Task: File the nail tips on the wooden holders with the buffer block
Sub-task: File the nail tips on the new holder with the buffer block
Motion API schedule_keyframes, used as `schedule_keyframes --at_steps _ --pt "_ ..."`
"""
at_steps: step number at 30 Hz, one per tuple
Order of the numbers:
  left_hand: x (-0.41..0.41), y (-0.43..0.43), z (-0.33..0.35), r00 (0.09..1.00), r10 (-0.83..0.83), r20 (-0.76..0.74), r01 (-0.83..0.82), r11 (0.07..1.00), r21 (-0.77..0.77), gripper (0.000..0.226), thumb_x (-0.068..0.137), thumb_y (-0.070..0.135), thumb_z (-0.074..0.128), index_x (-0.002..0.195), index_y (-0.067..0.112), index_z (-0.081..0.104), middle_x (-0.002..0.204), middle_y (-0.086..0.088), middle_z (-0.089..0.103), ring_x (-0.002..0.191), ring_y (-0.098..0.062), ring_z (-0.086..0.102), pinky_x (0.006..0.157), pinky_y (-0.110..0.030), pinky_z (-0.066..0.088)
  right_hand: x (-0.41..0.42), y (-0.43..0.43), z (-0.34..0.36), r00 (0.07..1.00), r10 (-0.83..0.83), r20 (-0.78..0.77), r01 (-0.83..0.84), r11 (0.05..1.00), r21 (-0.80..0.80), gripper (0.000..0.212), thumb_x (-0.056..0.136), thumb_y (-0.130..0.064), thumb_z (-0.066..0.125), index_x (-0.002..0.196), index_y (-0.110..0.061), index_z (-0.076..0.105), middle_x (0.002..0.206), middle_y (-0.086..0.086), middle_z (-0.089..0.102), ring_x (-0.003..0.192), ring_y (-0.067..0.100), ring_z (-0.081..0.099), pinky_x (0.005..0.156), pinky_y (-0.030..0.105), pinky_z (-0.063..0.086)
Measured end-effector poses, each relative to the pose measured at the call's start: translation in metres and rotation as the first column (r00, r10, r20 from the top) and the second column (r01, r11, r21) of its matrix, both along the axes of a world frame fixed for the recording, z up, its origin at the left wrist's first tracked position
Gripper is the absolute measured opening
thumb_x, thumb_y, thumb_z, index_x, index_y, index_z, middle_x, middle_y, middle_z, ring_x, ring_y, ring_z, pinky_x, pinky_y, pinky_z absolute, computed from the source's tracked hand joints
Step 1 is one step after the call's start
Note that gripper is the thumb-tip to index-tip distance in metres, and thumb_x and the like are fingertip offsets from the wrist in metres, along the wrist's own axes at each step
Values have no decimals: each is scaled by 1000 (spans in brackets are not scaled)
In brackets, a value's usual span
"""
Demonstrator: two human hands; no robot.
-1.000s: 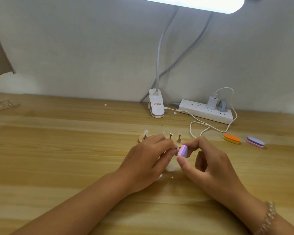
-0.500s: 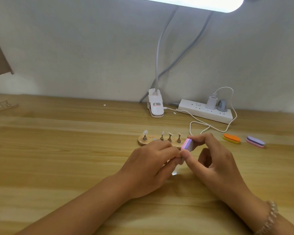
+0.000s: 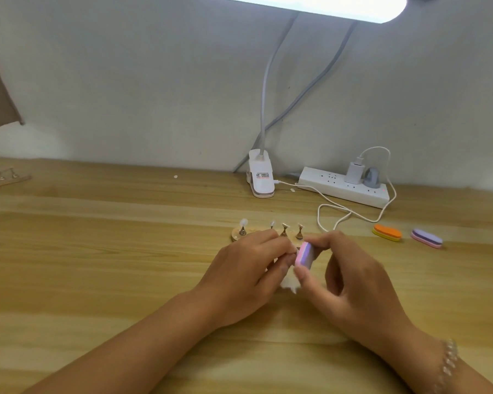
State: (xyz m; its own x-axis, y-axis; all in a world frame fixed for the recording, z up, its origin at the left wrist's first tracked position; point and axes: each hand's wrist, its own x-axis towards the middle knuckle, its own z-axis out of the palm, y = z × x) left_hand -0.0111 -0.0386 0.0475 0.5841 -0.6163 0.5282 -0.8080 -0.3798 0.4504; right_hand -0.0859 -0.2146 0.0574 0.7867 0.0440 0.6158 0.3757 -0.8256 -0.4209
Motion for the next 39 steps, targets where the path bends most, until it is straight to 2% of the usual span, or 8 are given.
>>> schedule_keyframes --at_steps 6,11,16,21,26,30,35,39 --pt "1 -1 0 999 19 31 -20 1000 17 28 99 38 41 99 22 64 87 11 56 79 -11 51 67 -40 49 2 -4 0 1000 -25 -11 26 996 81 35 83 -55 68 101 -25 60 79 -30 54 51 10 49 49 21 36" --pt "2 1 -1 999 27 19 -28 999 35 22 97 31 47 104 22 66 90 10 57 82 -11 52 67 -40 49 -3 4 0 999 40 -10 -41 997 -64 37 81 -53 63 106 -26 60 74 -33 45 46 0 42 47 13 31" --pt "1 -1 0 999 26 27 -27 1000 14 31 98 39 41 100 22 66 89 9 59 81 -12 54 68 -42 49 3 -5 1 999 -38 -11 39 996 79 38 83 -56 68 102 -23 61 78 -32 53 53 12 50 50 19 35" --pt "2 0 0 999 43 -19 -42 998 44 30 94 36 44 107 24 68 95 10 61 87 -11 55 71 -41 50 -5 7 1 998 58 -17 -59 996 -67 38 80 -54 63 105 -25 61 75 -37 45 45 1 42 46 15 33" --pt "0 -1 1 998 59 -7 -59 998 20 24 97 35 49 104 24 69 92 10 62 84 -9 53 71 -40 50 3 -3 0 999 -39 -19 41 995 94 42 82 -60 62 103 -23 60 72 -22 53 52 12 50 50 25 38" --pt "1 0 2 998 59 -39 -57 998 37 27 93 34 49 109 25 69 96 11 62 87 -8 54 73 -40 49 -4 8 1 999 34 -38 -36 997 -67 39 80 -56 61 103 -25 59 76 -36 47 45 0 43 46 16 33" --pt "0 -1 1 998 61 -12 -62 998 -19 23 95 31 51 101 20 70 92 9 64 84 -10 57 71 -41 51 1 -1 1 998 -45 -44 47 998 47 43 81 -62 64 101 -25 58 81 -35 54 53 13 49 50 21 34" --pt "0 0 1 998 60 -3 -60 998 -24 23 95 29 54 106 20 71 95 9 67 85 -10 59 72 -41 51 -2 4 1 998 -39 -46 37 998 -45 40 81 -59 62 100 -25 57 83 -39 50 50 11 47 47 17 31"
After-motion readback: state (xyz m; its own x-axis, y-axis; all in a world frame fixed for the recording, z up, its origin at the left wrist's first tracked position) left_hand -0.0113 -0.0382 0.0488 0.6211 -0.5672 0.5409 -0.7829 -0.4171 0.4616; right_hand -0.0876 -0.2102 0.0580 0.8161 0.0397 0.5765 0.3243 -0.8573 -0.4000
